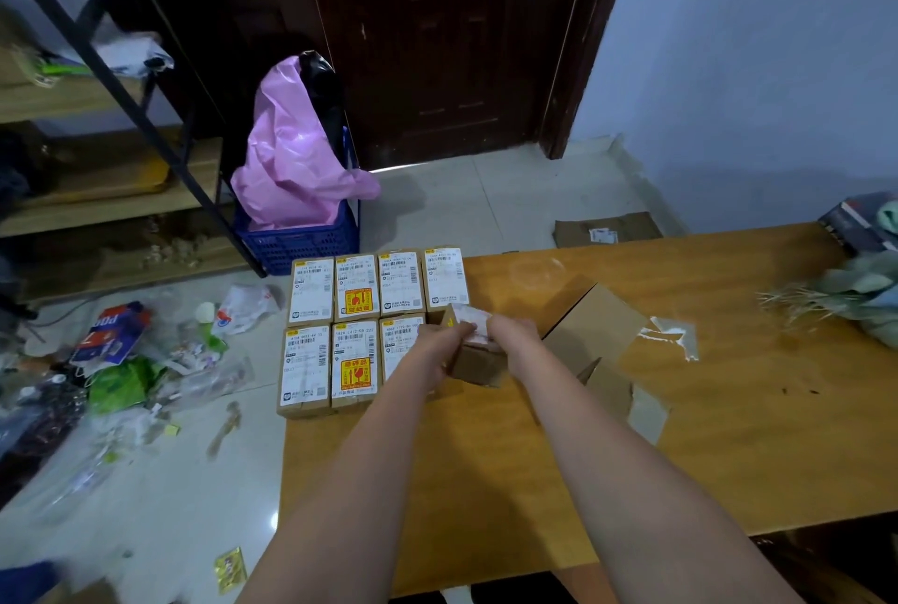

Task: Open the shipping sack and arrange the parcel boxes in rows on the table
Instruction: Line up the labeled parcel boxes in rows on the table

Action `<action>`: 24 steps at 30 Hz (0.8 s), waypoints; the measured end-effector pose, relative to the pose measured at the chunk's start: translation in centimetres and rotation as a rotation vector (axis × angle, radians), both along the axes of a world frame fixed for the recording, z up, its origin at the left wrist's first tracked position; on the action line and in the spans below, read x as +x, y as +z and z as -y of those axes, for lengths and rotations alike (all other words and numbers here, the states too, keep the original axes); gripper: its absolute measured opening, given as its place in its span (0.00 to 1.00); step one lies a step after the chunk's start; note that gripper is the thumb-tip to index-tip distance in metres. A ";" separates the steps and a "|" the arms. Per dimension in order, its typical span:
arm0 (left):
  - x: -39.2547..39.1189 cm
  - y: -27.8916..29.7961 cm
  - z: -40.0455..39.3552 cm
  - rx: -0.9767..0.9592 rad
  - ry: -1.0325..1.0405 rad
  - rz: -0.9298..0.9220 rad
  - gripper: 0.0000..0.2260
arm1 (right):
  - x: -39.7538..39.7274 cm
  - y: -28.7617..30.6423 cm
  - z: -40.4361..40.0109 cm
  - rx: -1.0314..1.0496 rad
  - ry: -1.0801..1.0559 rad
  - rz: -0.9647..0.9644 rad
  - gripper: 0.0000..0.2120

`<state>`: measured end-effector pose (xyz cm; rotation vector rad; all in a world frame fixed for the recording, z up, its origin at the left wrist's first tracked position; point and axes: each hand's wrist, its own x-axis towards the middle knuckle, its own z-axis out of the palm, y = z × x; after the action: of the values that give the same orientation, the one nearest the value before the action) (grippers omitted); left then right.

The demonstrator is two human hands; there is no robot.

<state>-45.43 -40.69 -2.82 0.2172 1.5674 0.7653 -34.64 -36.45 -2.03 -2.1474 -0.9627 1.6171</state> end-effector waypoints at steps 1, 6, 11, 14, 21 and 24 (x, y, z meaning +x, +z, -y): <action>-0.1 0.0 0.2 0.002 0.018 0.029 0.26 | 0.0 0.2 0.0 -0.006 0.021 -0.006 0.15; -0.9 0.1 1.1 0.033 0.005 0.118 0.40 | 1.0 1.8 0.5 -0.082 0.111 -0.167 0.12; -1.4 0.2 1.8 0.057 -0.024 0.142 0.32 | 1.5 0.4 0.8 -0.192 0.185 -0.309 0.13; -1.6 -0.1 2.0 0.069 -0.033 0.117 0.21 | 1.6 -0.2 0.7 -0.176 0.222 -0.298 0.14; -2.6 -0.4 2.3 0.060 -0.066 0.017 0.27 | 1.5 -1.2 0.5 -0.149 0.193 -0.314 0.20; -3.3 0.1 2.7 0.028 -0.170 0.094 0.29 | 1.4 -1.2 0.1 -0.129 0.140 -0.370 0.21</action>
<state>-48.74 -43.43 -2.68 0.3263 1.4303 0.6547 -33.26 -36.56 -3.27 -1.7920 -0.9269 2.1011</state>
